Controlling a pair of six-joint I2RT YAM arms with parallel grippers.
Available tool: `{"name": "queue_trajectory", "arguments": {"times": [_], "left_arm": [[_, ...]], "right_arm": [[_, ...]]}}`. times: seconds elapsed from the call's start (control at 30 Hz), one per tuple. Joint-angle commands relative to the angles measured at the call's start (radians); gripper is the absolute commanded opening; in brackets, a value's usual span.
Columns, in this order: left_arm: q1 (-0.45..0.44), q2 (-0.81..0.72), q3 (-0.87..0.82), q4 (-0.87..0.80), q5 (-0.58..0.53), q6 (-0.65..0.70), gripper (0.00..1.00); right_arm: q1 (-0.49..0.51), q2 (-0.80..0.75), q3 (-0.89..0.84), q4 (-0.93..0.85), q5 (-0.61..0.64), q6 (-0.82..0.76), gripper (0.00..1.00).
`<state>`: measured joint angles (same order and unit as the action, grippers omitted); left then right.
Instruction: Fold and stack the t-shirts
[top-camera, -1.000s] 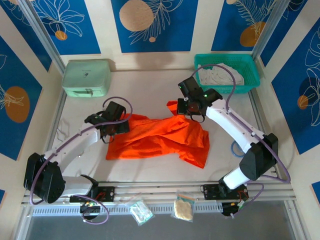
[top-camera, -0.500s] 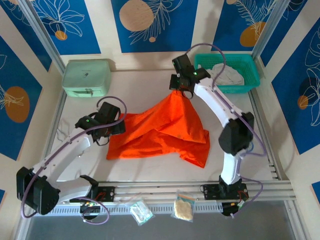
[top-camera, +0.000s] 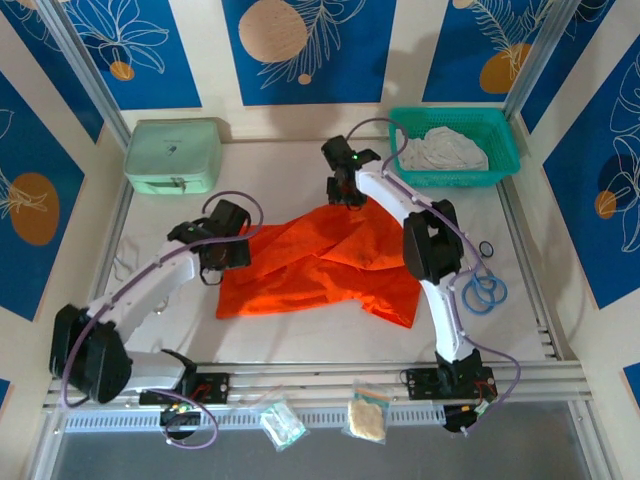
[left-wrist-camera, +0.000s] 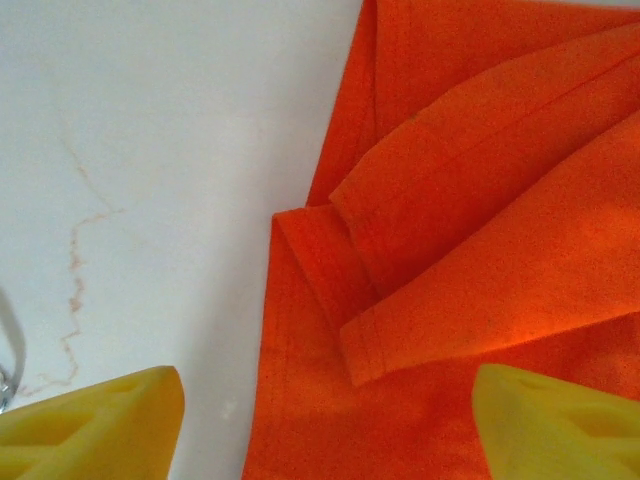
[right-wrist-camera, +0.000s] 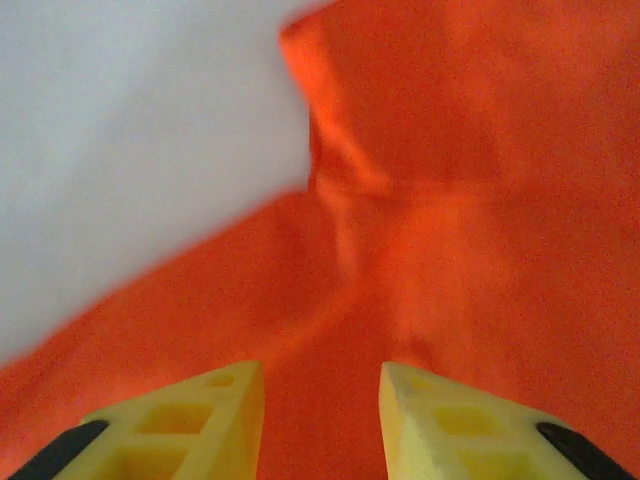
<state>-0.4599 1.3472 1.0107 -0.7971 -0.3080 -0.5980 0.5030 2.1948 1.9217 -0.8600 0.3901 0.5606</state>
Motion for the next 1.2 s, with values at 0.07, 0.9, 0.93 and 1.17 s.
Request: {"name": "queue_trajectory", "arguments": {"times": [0.07,0.9,0.93,1.17], "left_arm": [[0.052,0.113,0.018,0.139,0.072,-0.014,0.66],[0.112,0.304,-0.001,0.26,0.192,-0.077,0.52],[0.112,0.304,-0.003,0.259,0.192,-0.08,0.52],[0.111,0.308,-0.01,0.269,0.201,-0.086,0.49]], "right_arm": [[0.007,-0.296,-0.283,0.109,-0.039,0.033,0.25],[-0.014,-0.741,-0.852,0.127,-0.031,0.119,0.11],[-0.014,-0.742,-0.857,0.127,-0.031,0.12,0.1],[-0.015,-0.754,-0.876,0.129,-0.033,0.125,0.09]]}}
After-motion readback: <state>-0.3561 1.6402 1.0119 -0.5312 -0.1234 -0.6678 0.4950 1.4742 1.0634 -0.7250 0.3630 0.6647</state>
